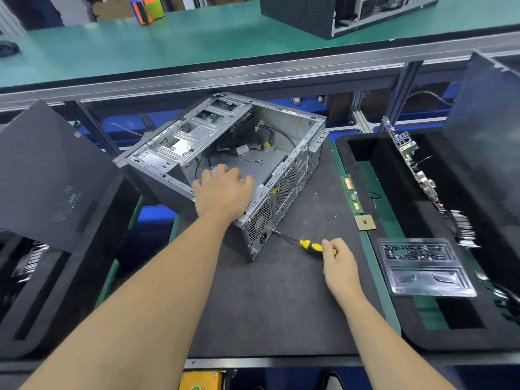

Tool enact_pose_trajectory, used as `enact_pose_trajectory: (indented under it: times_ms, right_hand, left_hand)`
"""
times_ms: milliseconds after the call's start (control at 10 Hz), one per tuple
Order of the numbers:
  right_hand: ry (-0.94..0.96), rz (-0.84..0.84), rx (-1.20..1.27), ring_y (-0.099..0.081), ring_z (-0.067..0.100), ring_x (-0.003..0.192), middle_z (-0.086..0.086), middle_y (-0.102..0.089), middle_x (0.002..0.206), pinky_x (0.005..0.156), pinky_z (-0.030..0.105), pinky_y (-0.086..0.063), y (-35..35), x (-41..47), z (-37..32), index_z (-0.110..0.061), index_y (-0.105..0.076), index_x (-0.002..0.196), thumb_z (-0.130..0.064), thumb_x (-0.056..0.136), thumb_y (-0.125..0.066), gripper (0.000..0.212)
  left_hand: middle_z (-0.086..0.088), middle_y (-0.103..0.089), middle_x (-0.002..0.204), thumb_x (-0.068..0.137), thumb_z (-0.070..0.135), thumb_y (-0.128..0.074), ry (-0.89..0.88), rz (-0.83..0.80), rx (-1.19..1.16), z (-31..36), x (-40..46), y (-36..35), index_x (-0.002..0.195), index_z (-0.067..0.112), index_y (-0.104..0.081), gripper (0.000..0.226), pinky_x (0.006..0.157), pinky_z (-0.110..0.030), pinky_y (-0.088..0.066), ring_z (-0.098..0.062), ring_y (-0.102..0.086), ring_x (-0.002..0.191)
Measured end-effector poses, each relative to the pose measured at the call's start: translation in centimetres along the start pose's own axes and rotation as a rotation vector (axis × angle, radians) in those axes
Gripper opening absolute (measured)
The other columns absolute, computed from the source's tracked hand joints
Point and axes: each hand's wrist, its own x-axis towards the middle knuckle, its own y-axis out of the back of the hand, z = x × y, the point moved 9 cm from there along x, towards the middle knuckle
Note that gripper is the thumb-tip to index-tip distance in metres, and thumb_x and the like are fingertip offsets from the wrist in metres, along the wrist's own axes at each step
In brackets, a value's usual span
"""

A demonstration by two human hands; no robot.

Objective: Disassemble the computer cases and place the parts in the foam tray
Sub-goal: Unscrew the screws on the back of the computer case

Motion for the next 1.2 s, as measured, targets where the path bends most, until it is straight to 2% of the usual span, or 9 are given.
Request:
enact_pose_trajectory:
  times_ms: [200, 300, 400, 500, 600, 700, 900, 1100, 1200]
  right_hand:
    - [0.124, 0.02, -0.015, -0.052, 0.007, 0.077, -0.006, -0.06, 0.08, 0.059, 0.015, -0.037, 0.2, -0.8, -1.3, -0.021, -0.055, 0.087, -0.02, 0.1, -0.056, 0.014]
    - [0.077, 0.055, 0.086, -0.053, 0.01, 0.07, -0.007, -0.06, 0.08, 0.059, 0.019, -0.041, 0.4, -0.6, -1.0, -0.025, -0.059, 0.088, -0.021, 0.097, -0.062, 0.011]
    - [-0.175, 0.055, 0.41, -0.043, 0.016, 0.053, 0.005, -0.051, 0.075, 0.042, 0.025, -0.037, 0.0, -0.3, 0.5, -0.018, -0.061, 0.096, -0.028, 0.094, -0.068, 0.013]
    - [-0.325, 0.011, 0.345, -0.031, 0.016, 0.042, 0.005, -0.042, 0.062, 0.041, 0.019, -0.026, -0.4, 0.2, 1.0, -0.012, -0.054, 0.085, -0.048, 0.099, -0.051, 0.039]
    - [-0.366, -0.02, 0.325, -0.024, 0.015, 0.042, 0.003, -0.032, 0.061, 0.042, 0.019, -0.022, -0.6, 0.7, 0.7, -0.013, -0.048, 0.085, -0.045, 0.104, -0.037, 0.039]
    - [-0.283, -0.042, 0.306, -0.027, 0.015, 0.046, 0.004, -0.034, 0.066, 0.044, 0.024, -0.024, -0.3, 0.7, 0.1, -0.014, -0.042, 0.082, -0.034, 0.106, -0.041, 0.031]
    - [0.118, -0.053, -0.062, -0.057, 0.014, 0.077, -0.007, -0.068, 0.083, 0.065, 0.031, -0.041, 0.6, 0.5, -2.7, -0.024, -0.054, 0.085, -0.025, 0.102, -0.051, 0.018]
    - [-0.283, -0.038, 0.476, -0.042, 0.017, 0.054, 0.007, -0.052, 0.072, 0.045, 0.027, -0.038, -0.6, 0.3, 0.2, -0.016, -0.06, 0.099, -0.031, 0.102, -0.055, 0.017]
    - [-0.448, -0.082, 0.432, -0.03, 0.014, 0.042, 0.005, -0.041, 0.064, 0.039, 0.022, -0.026, -1.1, 0.4, 1.1, -0.012, -0.054, 0.097, -0.047, 0.104, -0.04, 0.038]
  left_hand:
    - [0.0, -0.051, 0.14, 0.098, 0.052, -0.03, -0.001, 0.007, -0.001, 0.0, 0.0, 0.1, 0.124, 0.028, -0.064, 0.048, 0.106, -0.05, -0.03, -0.031, -0.042, 0.129]
    - [0.001, -0.051, 0.141, 0.099, 0.053, -0.03, 0.002, 0.001, -0.006, 0.0, 0.0, 0.1, 0.125, 0.029, -0.064, 0.048, 0.107, -0.05, -0.029, -0.03, -0.042, 0.13]
    - [0.001, -0.05, 0.142, 0.099, 0.053, -0.03, 0.002, -0.003, -0.008, -0.1, 0.0, 0.1, 0.126, 0.03, -0.064, 0.049, 0.107, -0.049, -0.029, -0.03, -0.041, 0.131]
    - [0.001, -0.05, 0.143, 0.099, 0.053, -0.03, 0.002, -0.004, -0.004, -0.1, 0.0, 0.0, 0.127, 0.03, -0.063, 0.049, 0.108, -0.049, -0.029, -0.029, -0.041, 0.131]
    - [0.001, -0.05, 0.143, 0.099, 0.053, -0.03, 0.003, -0.006, -0.003, -0.1, 0.0, 0.0, 0.127, 0.03, -0.063, 0.049, 0.108, -0.049, -0.029, -0.03, -0.041, 0.131]
    - [0.001, -0.05, 0.143, 0.099, 0.053, -0.03, 0.0, -0.004, 0.004, 0.0, 0.0, 0.0, 0.127, 0.03, -0.063, 0.049, 0.108, -0.05, -0.029, -0.03, -0.041, 0.131]
    - [0.0, -0.05, 0.144, 0.099, 0.053, -0.03, 0.0, -0.005, 0.012, 0.0, 0.0, 0.1, 0.128, 0.03, -0.063, 0.05, 0.107, -0.05, -0.03, -0.03, -0.041, 0.132]
    - [0.0, -0.051, 0.142, 0.099, 0.052, -0.03, -0.002, -0.006, 0.003, 0.0, -0.1, 0.1, 0.127, 0.029, -0.063, 0.049, 0.108, -0.05, -0.031, -0.031, -0.042, 0.13]
    - [0.0, -0.051, 0.141, 0.098, 0.052, -0.03, -0.001, -0.007, 0.002, 0.0, -0.1, 0.1, 0.126, 0.029, -0.063, 0.049, 0.107, -0.05, -0.031, -0.031, -0.042, 0.13]
